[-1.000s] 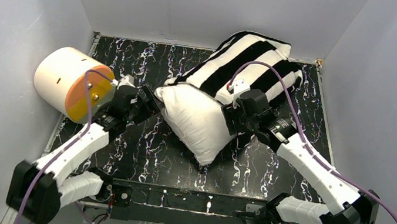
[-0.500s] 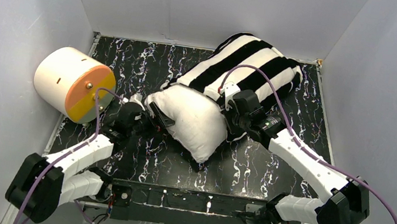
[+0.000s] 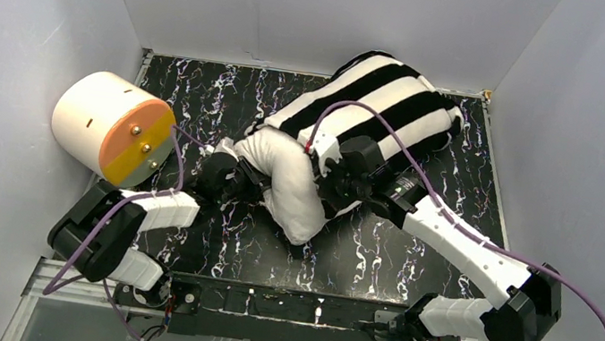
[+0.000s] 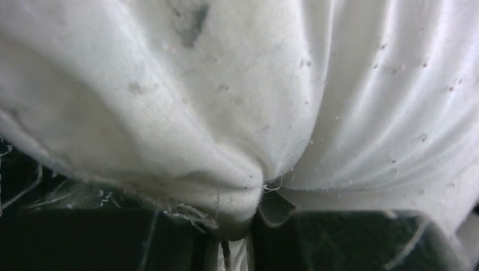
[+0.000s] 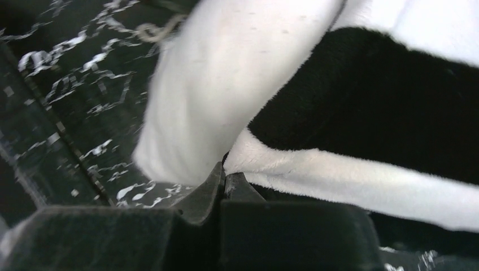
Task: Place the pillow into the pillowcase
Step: Stuff the pillow into the pillowcase.
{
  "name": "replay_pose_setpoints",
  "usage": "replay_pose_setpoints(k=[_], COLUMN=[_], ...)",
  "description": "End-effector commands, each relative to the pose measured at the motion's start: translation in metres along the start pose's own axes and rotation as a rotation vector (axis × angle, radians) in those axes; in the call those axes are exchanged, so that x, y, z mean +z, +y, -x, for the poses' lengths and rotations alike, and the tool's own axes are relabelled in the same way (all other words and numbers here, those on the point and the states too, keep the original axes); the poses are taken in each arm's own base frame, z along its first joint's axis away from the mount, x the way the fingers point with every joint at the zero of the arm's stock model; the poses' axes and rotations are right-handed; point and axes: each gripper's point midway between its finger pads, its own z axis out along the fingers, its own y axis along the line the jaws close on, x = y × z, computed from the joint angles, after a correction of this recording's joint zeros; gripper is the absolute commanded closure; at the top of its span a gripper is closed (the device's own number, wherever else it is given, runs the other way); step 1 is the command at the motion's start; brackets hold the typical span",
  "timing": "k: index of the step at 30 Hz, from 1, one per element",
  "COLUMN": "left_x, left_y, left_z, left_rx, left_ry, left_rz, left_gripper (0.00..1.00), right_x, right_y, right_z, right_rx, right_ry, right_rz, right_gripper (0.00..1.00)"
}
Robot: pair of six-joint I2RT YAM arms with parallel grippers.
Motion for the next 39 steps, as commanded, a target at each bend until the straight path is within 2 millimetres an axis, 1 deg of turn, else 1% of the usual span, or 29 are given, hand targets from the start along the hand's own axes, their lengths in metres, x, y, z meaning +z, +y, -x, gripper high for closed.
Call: replay_pose_setpoints(k=[1,2,3,4,5,6,7,8,9,10,11,12,15,16,17,19,21,23,26,29,31,33,34,35,36,37,38,39], left_x=[0.015,0.017,0.018,0.020,0.020,0.021,0.021,0.021,0.020,0.019,0.018,0.017,0.011,0.008,0.007,0.003,0.001,-0.001,-0.002,0.003,0.008,0.011,0.012,0.014,0.014,0.015,0.015,0.015], left_y=[-0.028,-0.025,-0.021,-0.018,-0.014,-0.012,-0.010,-0.009,-0.010,-0.011,-0.012,-0.014,-0.013,-0.015,-0.014,-0.017,-0.020,-0.025,-0.037,-0.046,-0.045,-0.046,-0.048,-0.049,-0.053,-0.059,-0.064,-0.069], left_z=[0.010,0.007,0.005,0.004,0.002,0.002,0.001,0.001,0.001,0.001,0.002,0.002,0.009,0.010,0.011,0.011,0.012,0.015,0.020,0.019,0.018,0.019,0.020,0.020,0.022,0.025,0.027,0.029], left_rx=[-0.014,-0.021,-0.029,-0.041,-0.054,-0.061,-0.068,-0.069,-0.069,-0.069,-0.067,-0.063,-0.056,-0.054,-0.052,-0.042,-0.033,-0.026,-0.014,0.020,0.027,0.028,0.033,0.036,0.042,0.051,0.055,0.057], left_ry=[-0.070,-0.066,-0.063,-0.063,-0.064,-0.067,-0.069,-0.069,-0.069,-0.071,-0.072,-0.074,-0.114,-0.119,-0.121,-0.122,-0.122,-0.135,-0.150,-0.130,-0.127,-0.132,-0.134,-0.136,-0.143,-0.153,-0.161,-0.168], left_rz=[-0.067,-0.061,-0.057,-0.054,-0.049,-0.046,-0.042,-0.042,-0.045,-0.047,-0.050,-0.056,-0.048,-0.052,-0.049,-0.060,-0.071,-0.084,-0.119,-0.143,-0.135,-0.145,-0.154,-0.160,-0.173,-0.196,-0.212,-0.230], left_gripper=[0.89,0.89,0.89,0.89,0.89,0.89,0.89,0.89,0.89,0.89,0.88,0.85,0.67,0.58,0.54,0.41,0.34,0.30,0.25,0.23,0.22,0.24,0.26,0.34,0.42,0.54,0.67,0.76], right_x=[-0.013,-0.006,-0.001,0.004,0.008,0.011,0.013,0.013,0.010,0.005,-0.002,-0.010,-0.040,-0.049,-0.057,-0.067,-0.068,-0.063,-0.045,-0.026,-0.013,0.001,0.014,0.025,0.037,0.051,0.064,0.076], right_y=[0.089,0.092,0.096,0.097,0.095,0.089,0.079,0.066,0.054,0.043,0.035,0.028,0.017,0.010,0.003,-0.012,-0.027,-0.041,-0.065,-0.088,-0.106,-0.124,-0.131,-0.134,-0.133,-0.128,-0.119,-0.108], right_z=[0.002,-0.022,-0.041,-0.059,-0.073,-0.084,-0.088,-0.089,-0.083,-0.074,-0.059,-0.043,0.009,0.025,0.040,0.066,0.084,0.102,0.119,0.133,0.135,0.133,0.128,0.126,0.125,0.124,0.123,0.124], right_rx=[-0.111,-0.092,-0.067,-0.039,-0.019,-0.003,0.006,0.011,0.016,0.030,0.045,0.059,0.101,0.115,0.124,0.125,0.103,0.067,-0.002,-0.069,-0.099,-0.123,-0.144,-0.167,-0.192,-0.214,-0.223,-0.220], right_ry=[-0.055,0.008,0.055,0.099,0.136,0.168,0.191,0.205,0.198,0.179,0.139,0.091,-0.065,-0.109,-0.149,-0.208,-0.232,-0.249,-0.223,-0.178,-0.142,-0.097,-0.063,-0.044,-0.029,-0.012,0.004,0.013], right_rz=[0.416,0.435,0.448,0.450,0.430,0.388,0.318,0.242,0.171,0.099,0.052,0.007,-0.059,-0.094,-0.135,-0.211,-0.286,-0.354,-0.477,-0.580,-0.638,-0.674,-0.677,-0.661,-0.631,-0.588,-0.518,-0.444], right_gripper=[1.00,1.00,1.00,1.00,1.00,1.00,1.00,1.00,0.97,0.90,0.85,0.82,0.67,0.62,0.59,0.51,0.40,0.33,0.26,0.23,0.23,0.24,0.25,0.27,0.28,0.36,0.48,0.68])
